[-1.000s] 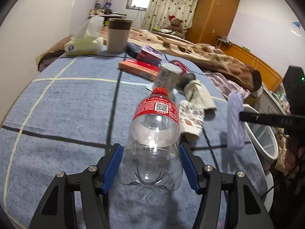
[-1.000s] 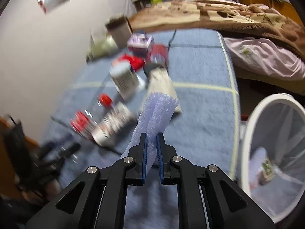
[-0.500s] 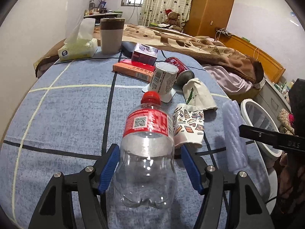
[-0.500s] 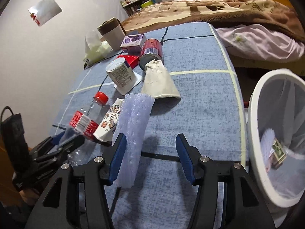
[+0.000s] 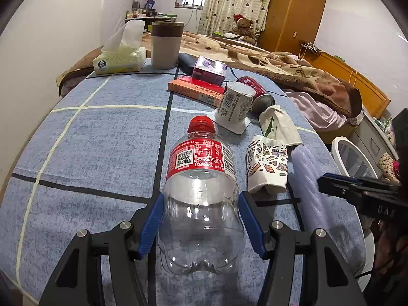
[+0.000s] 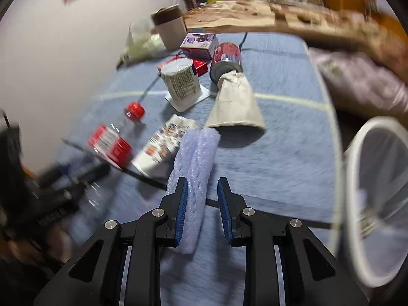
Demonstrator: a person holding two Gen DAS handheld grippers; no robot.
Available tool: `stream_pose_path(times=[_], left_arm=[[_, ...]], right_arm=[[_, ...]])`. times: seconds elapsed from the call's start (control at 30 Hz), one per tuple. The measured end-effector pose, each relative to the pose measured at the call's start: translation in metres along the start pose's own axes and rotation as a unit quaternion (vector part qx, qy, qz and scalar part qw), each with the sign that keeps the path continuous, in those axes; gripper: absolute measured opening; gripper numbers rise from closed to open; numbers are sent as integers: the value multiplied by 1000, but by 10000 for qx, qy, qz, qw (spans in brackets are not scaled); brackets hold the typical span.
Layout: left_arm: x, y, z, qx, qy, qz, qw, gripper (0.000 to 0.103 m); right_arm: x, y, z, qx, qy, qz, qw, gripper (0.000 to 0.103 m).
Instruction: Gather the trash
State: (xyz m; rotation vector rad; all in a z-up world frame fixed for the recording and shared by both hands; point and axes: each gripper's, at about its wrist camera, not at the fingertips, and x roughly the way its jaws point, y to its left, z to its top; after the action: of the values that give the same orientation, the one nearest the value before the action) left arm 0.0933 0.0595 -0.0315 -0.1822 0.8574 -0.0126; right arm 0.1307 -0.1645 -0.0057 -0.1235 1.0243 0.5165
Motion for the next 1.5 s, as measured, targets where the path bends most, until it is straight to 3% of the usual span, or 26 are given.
stream_pose_path(times=[0.07,0.1,0.2,0.23,0.37,0.57,0.87,1.0,1.03,1.07,1.5], left_arm=[[0,0,0,-13,-3,-4,10000,60],[-1,0,-1,-27,-10,-4,10000,60],[-1,1,-1,-74,-12,-23,10000,60],[-2,2,-2,-84,-9,-34,10000,60],[-3,3,-2,-96,-13,-31,9999,60],[-7,12,-6,-198,-46,-10,9998,60],[-13,28,-10,-373,-100,45,9992,60],[-16,31,-12,-388,-112,46,9992,60],[-16,31,-12,-381,-112,42,9992,60],[-17,31,-13,-373,-113,41,9992,60],[-29,14,-17,-264,-257,-128,9992,60]], right_arm=[[-4,1,-1,-95,-5,-106,9999,25],[-5,-2,-1,-31,-28,60,10000,28],[-8,-12,-2,290,-113,414,9987,54],[-9,-13,-2,324,-159,460,9983,54],[-1,-8,-3,411,-71,716,9966,54],[22,18,-11,-72,389,534,9978,54],[30,41,-20,-289,530,826,9947,54],[29,42,-21,-254,451,810,9954,51],[28,42,-21,-244,426,796,9956,37],[27,41,-21,-238,419,778,9958,31],[-5,17,-21,52,-108,579,9982,27]])
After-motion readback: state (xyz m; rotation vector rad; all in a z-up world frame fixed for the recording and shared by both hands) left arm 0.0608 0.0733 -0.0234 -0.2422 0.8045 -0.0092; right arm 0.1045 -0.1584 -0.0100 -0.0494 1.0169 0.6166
